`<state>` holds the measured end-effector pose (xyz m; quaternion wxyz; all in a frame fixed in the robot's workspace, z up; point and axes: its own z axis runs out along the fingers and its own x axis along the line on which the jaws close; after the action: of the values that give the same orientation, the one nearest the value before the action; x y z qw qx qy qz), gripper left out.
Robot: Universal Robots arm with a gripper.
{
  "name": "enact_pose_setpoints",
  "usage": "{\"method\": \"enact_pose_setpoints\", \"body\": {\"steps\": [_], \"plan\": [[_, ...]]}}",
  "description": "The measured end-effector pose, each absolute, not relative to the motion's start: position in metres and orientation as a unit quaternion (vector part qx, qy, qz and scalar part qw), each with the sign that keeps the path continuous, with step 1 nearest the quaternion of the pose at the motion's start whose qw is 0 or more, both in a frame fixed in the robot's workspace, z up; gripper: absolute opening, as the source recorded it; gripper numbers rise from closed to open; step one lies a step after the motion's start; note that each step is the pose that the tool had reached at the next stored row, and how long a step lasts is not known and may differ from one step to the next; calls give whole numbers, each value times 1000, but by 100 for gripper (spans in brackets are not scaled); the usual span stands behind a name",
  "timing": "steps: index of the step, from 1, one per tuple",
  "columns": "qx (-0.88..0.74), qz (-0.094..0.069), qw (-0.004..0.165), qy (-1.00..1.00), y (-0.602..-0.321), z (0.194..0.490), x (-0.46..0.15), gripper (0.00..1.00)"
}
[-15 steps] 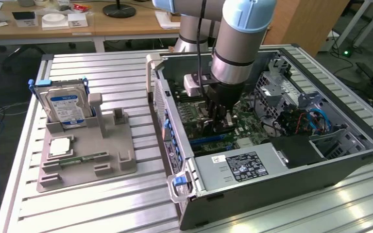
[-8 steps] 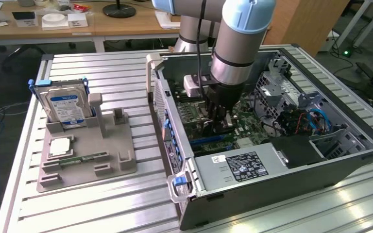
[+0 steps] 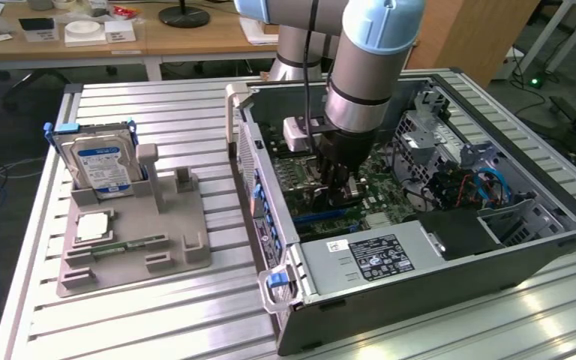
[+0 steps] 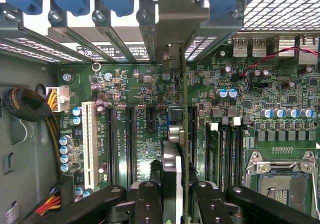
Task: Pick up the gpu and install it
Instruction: 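Insert the gpu into the slot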
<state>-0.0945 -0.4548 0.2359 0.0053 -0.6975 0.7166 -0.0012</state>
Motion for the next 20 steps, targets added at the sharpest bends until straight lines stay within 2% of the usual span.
{"method": "enact_pose_setpoints", "body": {"steps": [20], "plan": [[-694,-1,5,719,-456,234,-94,28]]}}
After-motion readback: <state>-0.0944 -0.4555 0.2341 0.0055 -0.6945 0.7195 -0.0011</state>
